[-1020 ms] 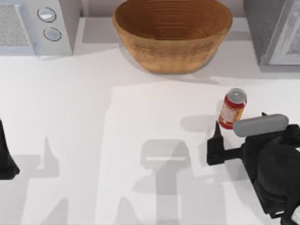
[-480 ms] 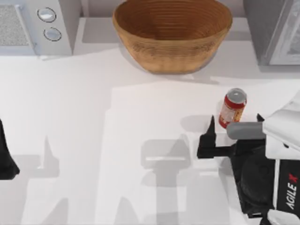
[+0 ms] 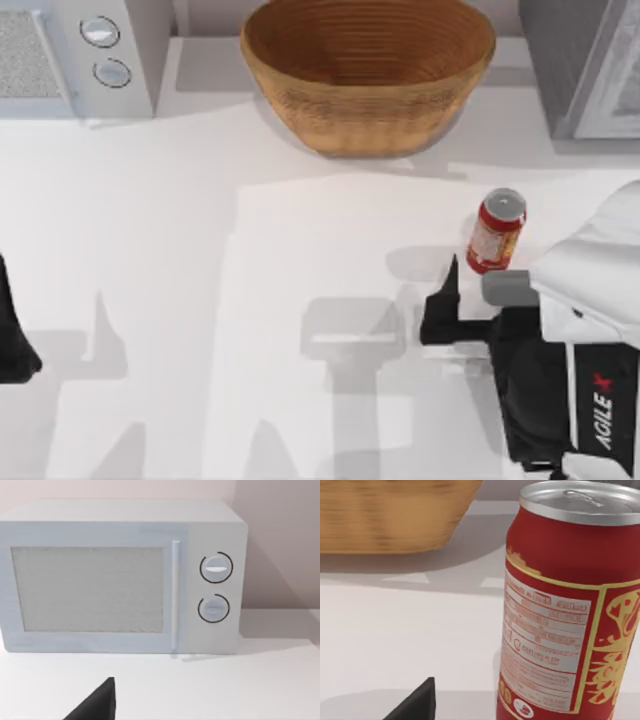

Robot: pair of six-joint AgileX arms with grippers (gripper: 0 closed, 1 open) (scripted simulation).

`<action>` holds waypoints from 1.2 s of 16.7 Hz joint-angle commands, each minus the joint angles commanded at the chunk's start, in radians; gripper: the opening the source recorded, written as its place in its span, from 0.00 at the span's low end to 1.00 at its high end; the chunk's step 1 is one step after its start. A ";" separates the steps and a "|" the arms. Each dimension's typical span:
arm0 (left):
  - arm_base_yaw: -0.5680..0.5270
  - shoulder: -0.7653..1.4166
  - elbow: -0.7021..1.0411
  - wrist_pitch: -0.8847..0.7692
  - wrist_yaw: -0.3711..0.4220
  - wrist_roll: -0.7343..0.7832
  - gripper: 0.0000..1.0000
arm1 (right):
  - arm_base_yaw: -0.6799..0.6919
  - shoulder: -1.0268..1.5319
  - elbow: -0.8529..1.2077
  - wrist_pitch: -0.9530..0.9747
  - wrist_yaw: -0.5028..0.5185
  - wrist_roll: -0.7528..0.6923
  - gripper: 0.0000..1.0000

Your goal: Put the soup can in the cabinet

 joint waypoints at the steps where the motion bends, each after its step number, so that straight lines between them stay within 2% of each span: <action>1: 0.000 0.000 0.000 0.000 0.000 0.000 1.00 | 0.000 0.000 0.000 0.000 0.000 0.000 1.00; 6: 0.000 0.000 0.000 0.000 0.000 0.000 1.00 | -0.014 0.016 0.027 -0.014 -0.014 0.000 1.00; 15: 0.000 0.000 0.000 0.000 0.000 0.000 1.00 | -0.124 0.032 0.181 -0.135 -0.122 -0.021 1.00; 20: 0.000 0.000 0.000 0.000 0.000 0.000 1.00 | -0.134 0.034 0.196 -0.147 -0.133 -0.022 1.00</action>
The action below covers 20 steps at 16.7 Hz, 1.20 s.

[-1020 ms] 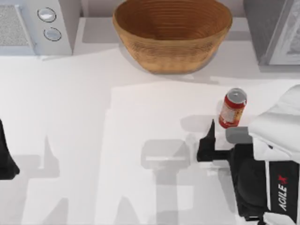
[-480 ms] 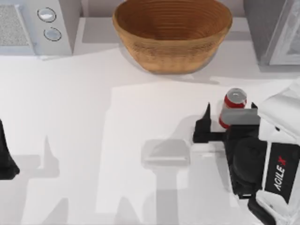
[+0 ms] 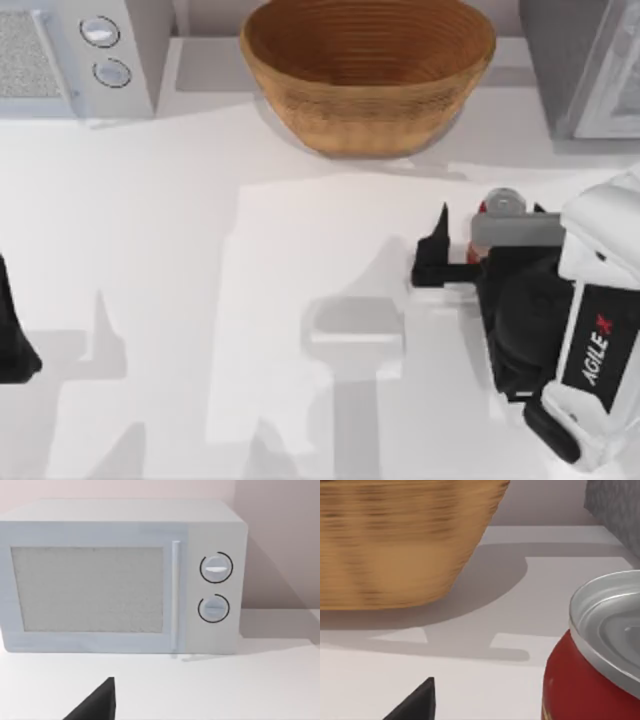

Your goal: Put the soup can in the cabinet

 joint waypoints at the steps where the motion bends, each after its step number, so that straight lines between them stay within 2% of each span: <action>1: 0.000 0.000 0.000 0.000 0.000 0.000 1.00 | 0.000 0.000 0.000 0.000 0.000 0.000 1.00; 14: 0.000 0.000 0.000 0.000 0.000 0.000 1.00 | 0.000 0.000 0.000 0.000 0.000 0.000 0.02; 20: 0.000 0.000 0.000 0.000 0.000 0.000 1.00 | 0.000 0.000 0.000 0.000 0.000 0.000 0.00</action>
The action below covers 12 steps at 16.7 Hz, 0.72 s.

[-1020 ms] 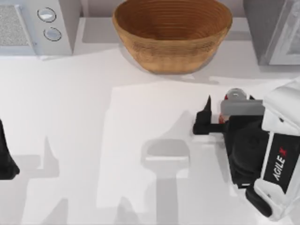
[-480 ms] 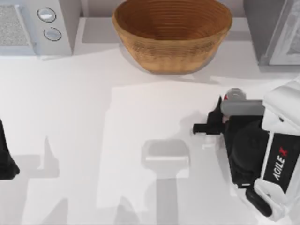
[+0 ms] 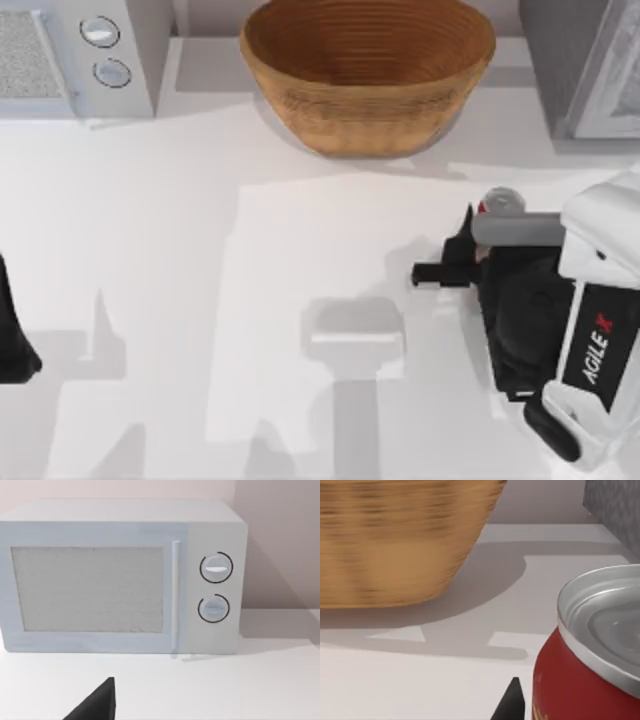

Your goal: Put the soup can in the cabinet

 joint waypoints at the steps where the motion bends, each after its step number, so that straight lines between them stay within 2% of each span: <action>1: 0.000 0.000 0.000 0.000 0.000 0.000 1.00 | 0.000 0.000 0.000 0.000 0.000 0.000 0.00; 7: 0.000 0.000 0.000 0.000 0.000 0.000 1.00 | 0.001 -0.054 0.010 -0.033 0.000 0.004 0.00; 12: 0.000 0.000 0.000 0.000 0.000 0.000 1.00 | -0.003 -0.221 0.016 -0.210 0.003 0.004 0.00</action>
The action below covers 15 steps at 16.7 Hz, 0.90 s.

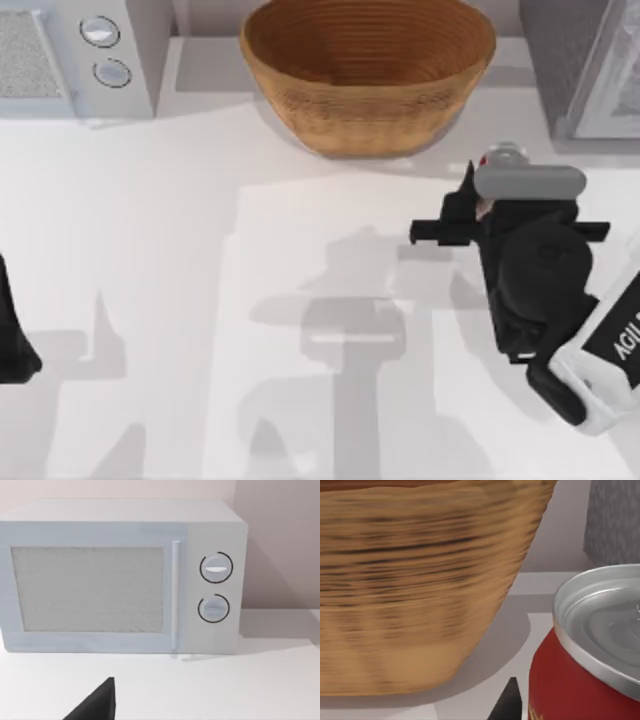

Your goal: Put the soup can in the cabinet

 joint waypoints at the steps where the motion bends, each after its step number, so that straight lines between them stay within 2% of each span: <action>1: 0.000 0.000 0.000 0.000 0.000 0.000 1.00 | 0.000 -0.041 0.001 -0.046 0.000 0.000 0.00; 10: 0.000 0.000 0.000 0.000 0.000 0.000 1.00 | 0.004 -0.406 0.008 -0.441 -0.009 0.004 0.00; 15: 0.000 0.000 0.000 0.000 0.000 0.000 1.00 | 0.006 -0.471 0.010 -0.511 -0.010 0.002 0.00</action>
